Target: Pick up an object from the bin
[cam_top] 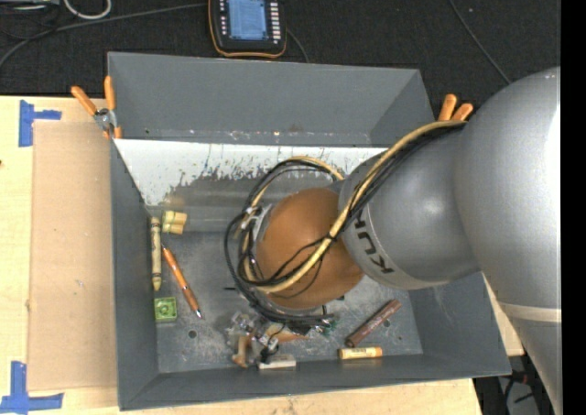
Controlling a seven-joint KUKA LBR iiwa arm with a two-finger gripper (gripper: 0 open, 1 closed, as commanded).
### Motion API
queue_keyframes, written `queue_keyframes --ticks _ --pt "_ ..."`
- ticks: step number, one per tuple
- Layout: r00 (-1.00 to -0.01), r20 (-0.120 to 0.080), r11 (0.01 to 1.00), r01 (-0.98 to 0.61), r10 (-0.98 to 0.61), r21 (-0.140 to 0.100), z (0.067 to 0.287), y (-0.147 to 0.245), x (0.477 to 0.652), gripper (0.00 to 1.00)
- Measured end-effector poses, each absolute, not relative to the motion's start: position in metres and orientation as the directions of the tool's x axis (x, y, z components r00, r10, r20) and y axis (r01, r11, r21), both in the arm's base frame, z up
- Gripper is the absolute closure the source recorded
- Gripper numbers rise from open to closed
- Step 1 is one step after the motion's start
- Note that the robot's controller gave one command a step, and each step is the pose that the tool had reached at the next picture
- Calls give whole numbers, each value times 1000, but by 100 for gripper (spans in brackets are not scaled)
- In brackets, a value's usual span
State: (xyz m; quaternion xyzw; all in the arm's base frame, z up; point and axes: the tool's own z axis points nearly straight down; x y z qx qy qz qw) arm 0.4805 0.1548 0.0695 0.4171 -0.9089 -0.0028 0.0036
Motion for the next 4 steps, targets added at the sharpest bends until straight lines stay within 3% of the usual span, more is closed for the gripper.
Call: queue_keyframes --ticks 1,2,4 --pt "-653 4 653 -758 -758 8 70 155 480 100" --pt "-653 14 653 -757 -758 15 85 154 477 100" --pt "-653 6 653 -758 -758 10 155 155 480 100"
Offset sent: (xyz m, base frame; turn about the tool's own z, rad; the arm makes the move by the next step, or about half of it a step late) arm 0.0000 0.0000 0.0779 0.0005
